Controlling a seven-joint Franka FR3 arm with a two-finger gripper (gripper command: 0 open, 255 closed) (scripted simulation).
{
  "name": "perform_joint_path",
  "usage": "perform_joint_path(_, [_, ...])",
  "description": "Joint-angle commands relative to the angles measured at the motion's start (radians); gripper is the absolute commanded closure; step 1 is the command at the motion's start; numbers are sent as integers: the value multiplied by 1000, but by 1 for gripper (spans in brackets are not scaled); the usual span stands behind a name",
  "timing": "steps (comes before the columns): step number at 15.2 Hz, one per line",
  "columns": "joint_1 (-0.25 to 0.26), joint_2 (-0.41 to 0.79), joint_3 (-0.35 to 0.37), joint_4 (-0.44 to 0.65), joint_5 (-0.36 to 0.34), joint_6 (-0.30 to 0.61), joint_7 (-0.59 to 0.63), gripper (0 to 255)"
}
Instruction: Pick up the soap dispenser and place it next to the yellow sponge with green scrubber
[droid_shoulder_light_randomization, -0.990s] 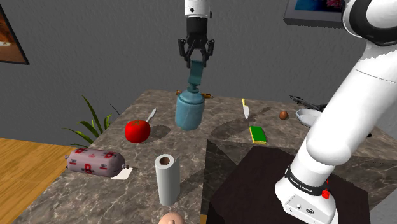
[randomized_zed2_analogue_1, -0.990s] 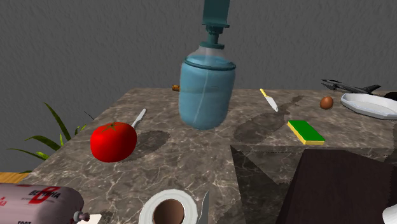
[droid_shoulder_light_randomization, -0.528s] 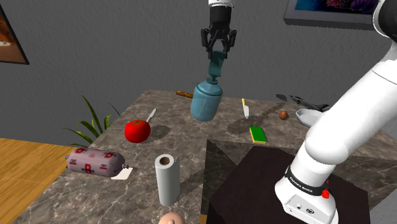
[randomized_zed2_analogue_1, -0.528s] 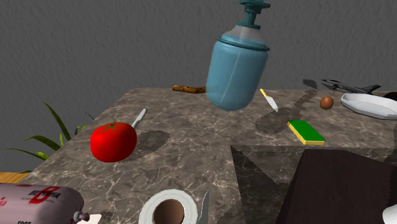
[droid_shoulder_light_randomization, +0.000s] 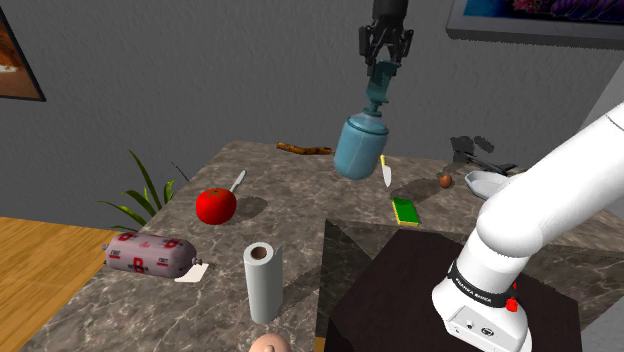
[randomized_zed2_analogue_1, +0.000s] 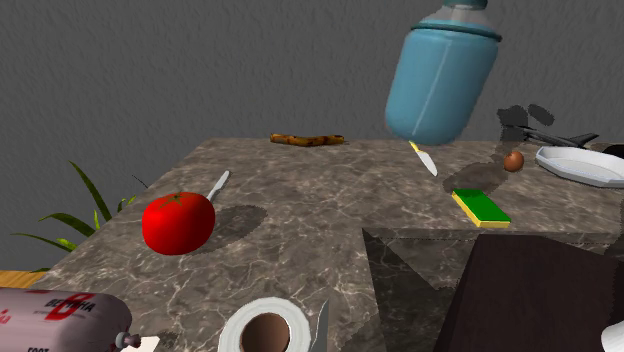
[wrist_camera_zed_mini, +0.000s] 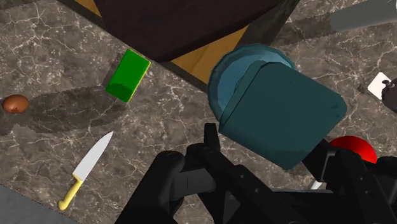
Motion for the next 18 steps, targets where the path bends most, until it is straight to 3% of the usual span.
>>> perform_joint_path(1, [-11, -36, -27, -1, -15, -37, -39, 255])
perform_joint_path(10, [-56, -91, -162, 104, -108, -197, -232, 255])
perform_joint_path(18, [-81, -61, -302, 286, -207, -334, -444, 255])
